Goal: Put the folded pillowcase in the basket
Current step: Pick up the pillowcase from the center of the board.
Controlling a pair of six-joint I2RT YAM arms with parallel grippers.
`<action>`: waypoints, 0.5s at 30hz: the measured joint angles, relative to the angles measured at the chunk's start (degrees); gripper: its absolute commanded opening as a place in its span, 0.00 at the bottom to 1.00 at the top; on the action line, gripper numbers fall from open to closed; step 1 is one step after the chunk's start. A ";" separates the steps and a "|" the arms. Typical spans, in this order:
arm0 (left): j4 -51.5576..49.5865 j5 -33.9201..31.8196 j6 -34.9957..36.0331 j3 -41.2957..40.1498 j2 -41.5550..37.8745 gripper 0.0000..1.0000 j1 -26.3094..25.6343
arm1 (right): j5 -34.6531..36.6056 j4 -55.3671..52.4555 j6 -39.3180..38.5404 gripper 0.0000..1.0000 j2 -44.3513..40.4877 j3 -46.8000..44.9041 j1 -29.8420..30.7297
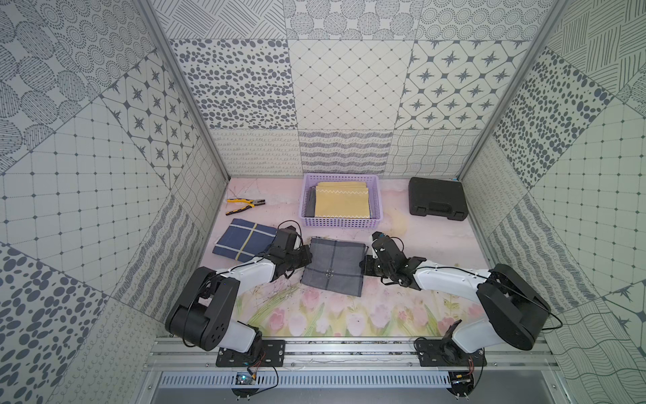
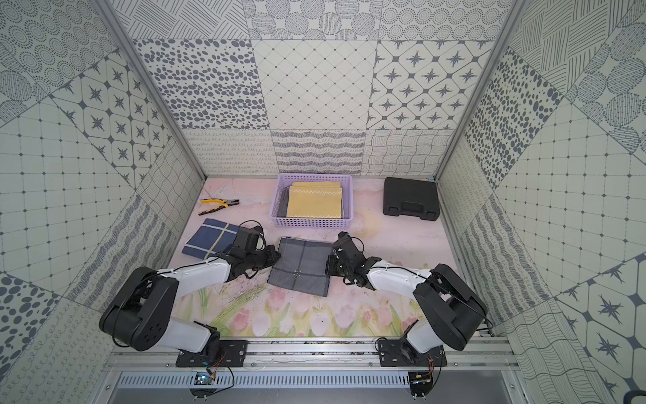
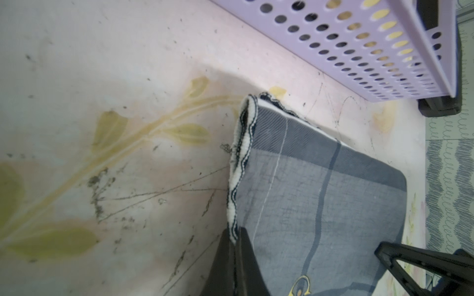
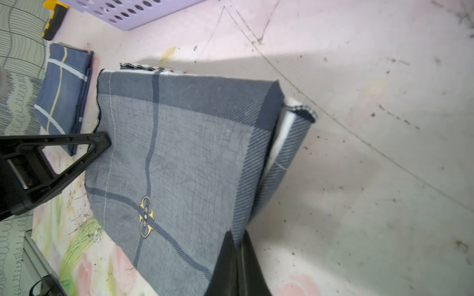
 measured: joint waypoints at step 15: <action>-3.74 0.63 -1.01 0.26 -18.45 0.00 -0.04 | 1.81 -3.19 -6.95 0.00 -12.87 1.07 -1.55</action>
